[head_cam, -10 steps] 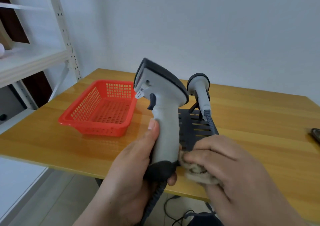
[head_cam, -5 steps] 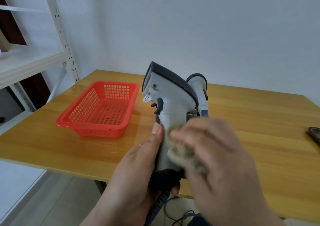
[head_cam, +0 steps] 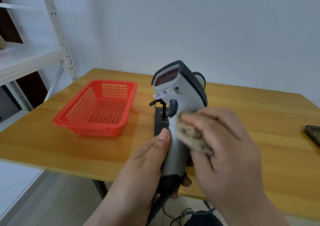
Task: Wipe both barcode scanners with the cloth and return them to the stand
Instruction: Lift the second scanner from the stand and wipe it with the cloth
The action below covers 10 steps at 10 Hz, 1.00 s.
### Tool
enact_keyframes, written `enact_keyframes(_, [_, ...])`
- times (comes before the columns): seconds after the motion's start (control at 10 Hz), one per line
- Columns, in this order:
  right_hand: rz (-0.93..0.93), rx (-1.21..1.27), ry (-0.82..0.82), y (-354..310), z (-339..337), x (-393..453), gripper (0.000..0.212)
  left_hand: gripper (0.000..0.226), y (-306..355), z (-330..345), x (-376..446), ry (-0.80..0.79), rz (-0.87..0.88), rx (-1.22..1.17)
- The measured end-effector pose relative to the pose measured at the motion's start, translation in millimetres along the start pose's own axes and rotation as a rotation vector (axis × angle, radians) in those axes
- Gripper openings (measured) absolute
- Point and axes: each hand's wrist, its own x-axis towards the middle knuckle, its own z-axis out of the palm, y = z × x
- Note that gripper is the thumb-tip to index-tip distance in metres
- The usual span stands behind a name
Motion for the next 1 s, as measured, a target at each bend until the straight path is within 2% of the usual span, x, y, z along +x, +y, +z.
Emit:
enact_keyframes(0.1, [-0.007,0.01,0.068,-6.3,0.3,12.2,0.026,0.044,17.5,15.0,-5.1,-0.03,0.038,-0.091])
enact_keyframes(0.2, [-0.092,0.036,0.042,-4.9,3.1,-0.8,0.024,0.042,23.9,14.4,-6.4,0.055,0.093,-0.094])
enact_keyframes(0.3, [-0.015,0.059,-0.01,7.2,2.0,-11.4,0.031,0.049,23.7,9.6,-6.5,0.088,0.074,-0.085])
enact_keyframes(0.4, [0.01,0.064,0.084,2.4,1.6,-7.2,0.029,0.051,25.8,14.4,-7.1,0.057,0.073,-0.051])
enact_keyframes(0.5, [-0.092,0.051,0.122,-1.4,2.3,-2.3,0.026,0.043,30.6,18.7,-9.9,0.05,0.092,-0.046])
enact_keyframes(0.6, [-0.03,0.035,0.022,15.4,6.2,-11.2,0.035,0.049,31.8,14.0,-10.5,0.065,0.098,-0.008])
enact_keyframes(0.7, [0.089,0.08,0.065,13.6,4.9,-14.6,0.035,0.054,30.1,13.0,-8.0,0.078,0.062,-0.045])
enact_keyframes(0.8, [-0.075,0.078,0.143,-2.6,3.5,-4.5,0.028,0.043,26.4,19.3,-6.0,0.041,0.046,-0.125])
enact_keyframes(0.9, [-0.152,0.056,0.065,2.4,5.8,-5.5,0.023,0.034,24.3,20.1,-4.4,0.023,0.053,-0.118])
enact_keyframes(1.0, [-0.029,0.022,-0.008,16.8,5.0,-13.9,0.028,0.056,18.0,16.8,-0.9,0.129,0.043,0.002])
